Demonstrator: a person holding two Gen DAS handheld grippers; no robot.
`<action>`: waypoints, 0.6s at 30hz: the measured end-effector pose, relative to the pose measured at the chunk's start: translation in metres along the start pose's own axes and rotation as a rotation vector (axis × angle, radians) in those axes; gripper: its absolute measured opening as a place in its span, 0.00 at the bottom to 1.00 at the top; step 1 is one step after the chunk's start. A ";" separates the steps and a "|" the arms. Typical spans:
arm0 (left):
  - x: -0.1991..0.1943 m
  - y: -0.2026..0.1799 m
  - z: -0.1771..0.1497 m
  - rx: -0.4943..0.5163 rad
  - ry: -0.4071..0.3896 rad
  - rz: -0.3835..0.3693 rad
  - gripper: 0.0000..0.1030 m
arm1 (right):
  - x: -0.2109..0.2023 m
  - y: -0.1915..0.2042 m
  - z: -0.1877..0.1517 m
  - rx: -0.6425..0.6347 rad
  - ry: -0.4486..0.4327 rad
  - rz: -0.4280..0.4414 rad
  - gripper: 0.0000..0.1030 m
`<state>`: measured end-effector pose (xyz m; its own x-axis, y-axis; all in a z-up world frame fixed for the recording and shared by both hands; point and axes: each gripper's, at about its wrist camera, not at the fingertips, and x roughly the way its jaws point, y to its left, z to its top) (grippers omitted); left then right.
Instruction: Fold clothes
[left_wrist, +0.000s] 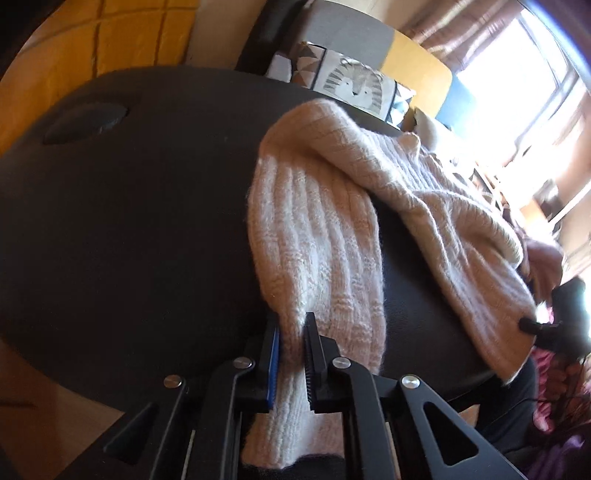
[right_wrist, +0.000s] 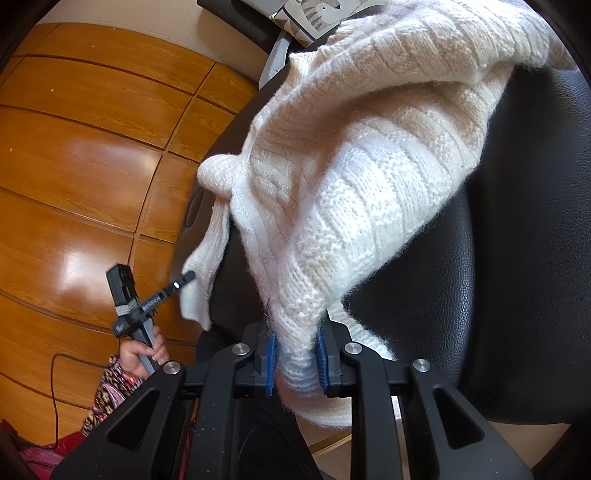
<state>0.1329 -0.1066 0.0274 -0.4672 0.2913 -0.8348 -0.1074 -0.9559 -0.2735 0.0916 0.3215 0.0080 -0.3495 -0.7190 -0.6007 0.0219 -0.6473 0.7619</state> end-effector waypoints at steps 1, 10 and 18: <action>-0.006 0.004 0.009 0.015 -0.007 0.030 0.10 | 0.001 0.000 0.000 -0.001 0.002 0.001 0.20; -0.030 0.053 0.107 0.077 -0.035 0.302 0.10 | 0.011 0.002 -0.001 -0.017 0.026 0.003 0.20; -0.002 0.093 0.171 0.081 0.032 0.570 0.10 | 0.024 0.002 -0.001 -0.042 0.059 0.006 0.20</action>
<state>-0.0264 -0.2026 0.0849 -0.4447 -0.2705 -0.8539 0.0859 -0.9618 0.2600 0.0842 0.3027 -0.0046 -0.2931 -0.7359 -0.6104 0.0633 -0.6520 0.7556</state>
